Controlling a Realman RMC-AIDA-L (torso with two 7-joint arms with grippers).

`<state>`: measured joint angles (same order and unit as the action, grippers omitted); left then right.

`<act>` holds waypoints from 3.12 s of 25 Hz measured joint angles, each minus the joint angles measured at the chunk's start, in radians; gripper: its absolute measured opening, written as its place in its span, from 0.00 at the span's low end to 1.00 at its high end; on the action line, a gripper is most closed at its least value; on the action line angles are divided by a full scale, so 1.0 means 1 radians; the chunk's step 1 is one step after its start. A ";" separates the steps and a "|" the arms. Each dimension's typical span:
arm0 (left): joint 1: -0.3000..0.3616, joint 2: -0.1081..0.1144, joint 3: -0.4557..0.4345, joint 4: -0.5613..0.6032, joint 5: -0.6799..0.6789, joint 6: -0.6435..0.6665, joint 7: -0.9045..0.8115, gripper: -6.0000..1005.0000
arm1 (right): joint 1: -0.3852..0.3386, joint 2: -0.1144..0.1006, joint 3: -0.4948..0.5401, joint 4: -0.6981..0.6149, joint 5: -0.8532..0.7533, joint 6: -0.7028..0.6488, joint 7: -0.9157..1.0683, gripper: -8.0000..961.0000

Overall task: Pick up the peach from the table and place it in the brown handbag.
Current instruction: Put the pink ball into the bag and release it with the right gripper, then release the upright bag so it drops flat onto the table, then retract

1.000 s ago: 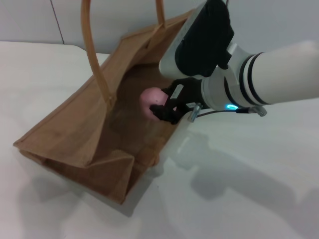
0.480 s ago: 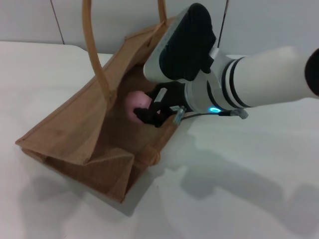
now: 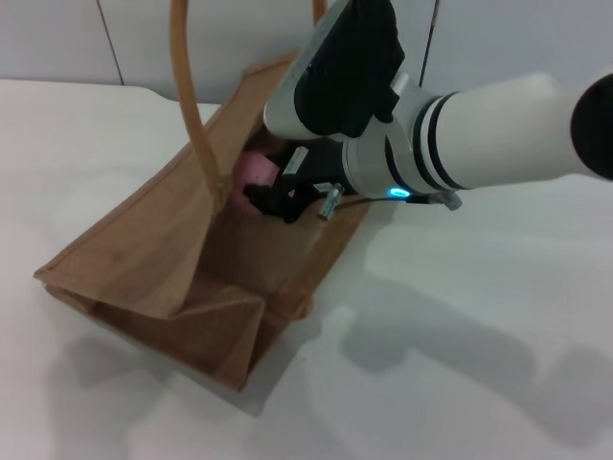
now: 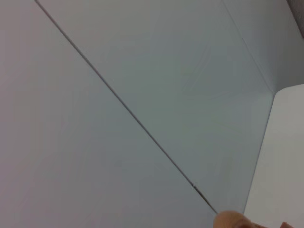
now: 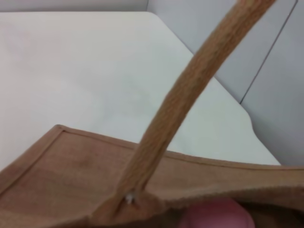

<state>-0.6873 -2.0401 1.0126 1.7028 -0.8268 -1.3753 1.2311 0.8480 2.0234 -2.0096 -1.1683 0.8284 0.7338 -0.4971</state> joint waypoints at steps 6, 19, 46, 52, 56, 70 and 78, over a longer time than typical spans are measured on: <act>0.000 0.000 0.011 0.000 -0.009 0.012 -0.001 0.12 | 0.036 0.000 -0.006 0.054 0.014 -0.007 -0.017 0.42; 0.000 0.000 0.015 0.000 -0.011 0.024 -0.001 0.12 | 0.063 0.003 -0.036 0.113 0.078 -0.056 -0.048 0.57; 0.087 0.003 -0.044 -0.049 -0.007 0.075 0.000 0.13 | -0.014 -0.005 0.265 -0.007 -0.350 0.242 0.069 0.92; 0.095 0.001 -0.072 -0.088 -0.009 0.093 -0.001 0.12 | -0.030 -0.003 0.269 -0.022 -0.529 0.253 0.171 0.92; 0.105 0.000 -0.074 -0.118 -0.012 0.127 -0.004 0.14 | -0.039 -0.003 0.270 -0.021 -0.612 0.241 0.220 0.92; 0.127 0.001 -0.089 -0.227 -0.143 0.195 -0.003 0.21 | -0.088 0.000 0.363 -0.008 -0.618 0.141 0.239 0.92; 0.091 0.005 -0.088 -0.354 -0.269 0.166 0.044 0.47 | -0.090 -0.002 0.364 -0.006 -0.617 0.126 0.247 0.92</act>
<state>-0.5965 -2.0351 0.9243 1.3487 -1.0959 -1.2091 1.2748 0.7576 2.0219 -1.6459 -1.1745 0.2111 0.8596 -0.2496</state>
